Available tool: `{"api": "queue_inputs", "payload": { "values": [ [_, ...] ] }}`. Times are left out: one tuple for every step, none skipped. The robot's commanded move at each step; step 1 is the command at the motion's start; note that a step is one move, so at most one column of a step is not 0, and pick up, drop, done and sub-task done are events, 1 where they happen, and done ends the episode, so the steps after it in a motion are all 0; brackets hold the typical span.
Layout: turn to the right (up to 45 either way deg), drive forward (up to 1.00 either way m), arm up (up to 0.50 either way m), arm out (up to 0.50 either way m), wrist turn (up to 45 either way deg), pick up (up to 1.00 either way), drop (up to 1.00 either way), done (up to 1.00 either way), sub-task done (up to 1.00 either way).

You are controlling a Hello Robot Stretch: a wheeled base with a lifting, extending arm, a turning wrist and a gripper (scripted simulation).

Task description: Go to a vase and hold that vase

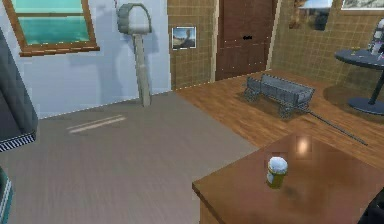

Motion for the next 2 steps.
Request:
{"api": "queue_inputs", "payload": {
  "values": [
    [0.0,0.00,0.50,0.00,0.0,0.00,0.00,0.00,0.00],
    [0.0,0.00,0.38,0.00,0.0,0.00,0.00,0.00,0.00]
  ]
}}
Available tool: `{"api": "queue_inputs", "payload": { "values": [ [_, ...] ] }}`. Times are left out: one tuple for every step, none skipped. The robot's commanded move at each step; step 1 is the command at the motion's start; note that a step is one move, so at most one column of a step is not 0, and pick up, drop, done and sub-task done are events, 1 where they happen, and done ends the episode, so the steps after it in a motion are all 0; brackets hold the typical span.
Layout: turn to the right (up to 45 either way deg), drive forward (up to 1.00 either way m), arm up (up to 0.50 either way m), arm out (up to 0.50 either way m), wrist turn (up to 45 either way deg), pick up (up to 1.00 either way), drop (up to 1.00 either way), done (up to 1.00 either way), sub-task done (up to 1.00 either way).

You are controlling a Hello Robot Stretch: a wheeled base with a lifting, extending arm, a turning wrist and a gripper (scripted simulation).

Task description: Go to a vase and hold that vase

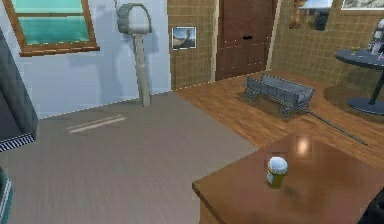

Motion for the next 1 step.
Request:
{"api": "queue_inputs", "payload": {
  "values": [
    [0.0,0.00,0.00,0.26,0.0,0.00,0.00,0.00,0.00]
  ]
}}
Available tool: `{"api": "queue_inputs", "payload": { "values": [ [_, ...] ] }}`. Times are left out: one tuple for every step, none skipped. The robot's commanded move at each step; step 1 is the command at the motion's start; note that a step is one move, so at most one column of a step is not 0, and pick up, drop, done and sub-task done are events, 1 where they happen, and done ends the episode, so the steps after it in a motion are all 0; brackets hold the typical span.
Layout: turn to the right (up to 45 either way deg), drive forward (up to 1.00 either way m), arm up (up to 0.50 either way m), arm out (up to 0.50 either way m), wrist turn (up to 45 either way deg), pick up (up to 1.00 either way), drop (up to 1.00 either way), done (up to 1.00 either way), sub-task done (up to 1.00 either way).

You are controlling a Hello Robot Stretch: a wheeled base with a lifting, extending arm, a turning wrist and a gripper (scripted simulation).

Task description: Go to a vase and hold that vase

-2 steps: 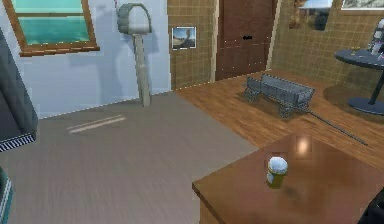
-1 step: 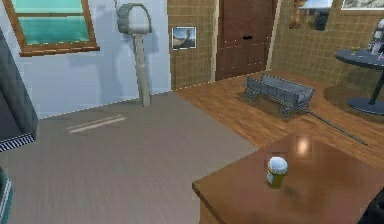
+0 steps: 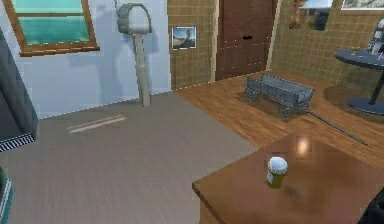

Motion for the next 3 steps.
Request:
{"api": "queue_inputs", "payload": {
  "values": [
    [0.0,0.00,0.00,0.00,45.0,0.00,0.00,0.00,0.00],
    [0.0,0.00,0.00,0.00,45.0,0.00,0.00,0.00,0.00],
    [0.0,0.00,0.00,0.00,45.0,0.00,0.00,0.00,0.00]
  ]
}}
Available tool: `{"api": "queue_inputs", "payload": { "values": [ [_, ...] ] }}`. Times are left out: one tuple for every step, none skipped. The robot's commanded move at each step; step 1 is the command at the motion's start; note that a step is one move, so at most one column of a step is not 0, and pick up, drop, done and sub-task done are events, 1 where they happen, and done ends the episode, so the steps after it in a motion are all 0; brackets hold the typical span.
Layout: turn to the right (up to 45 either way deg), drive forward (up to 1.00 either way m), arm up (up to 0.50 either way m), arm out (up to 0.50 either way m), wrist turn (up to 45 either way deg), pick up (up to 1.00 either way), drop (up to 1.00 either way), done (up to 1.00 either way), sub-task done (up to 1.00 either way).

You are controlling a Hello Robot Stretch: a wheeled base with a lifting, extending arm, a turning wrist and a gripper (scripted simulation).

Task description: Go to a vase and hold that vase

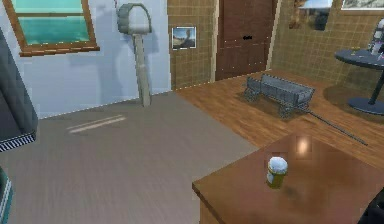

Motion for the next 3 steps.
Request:
{"api": "queue_inputs", "payload": {
  "values": [
    [0.0,0.00,0.00,0.00,24.0,0.00,0.00,0.00,0.00],
    [0.0,0.00,0.00,0.00,0.0,1.00,0.00,0.00,0.00],
    [0.0,0.00,0.00,0.00,0.0,0.00,0.00,1.00,0.00]
  ]
}}
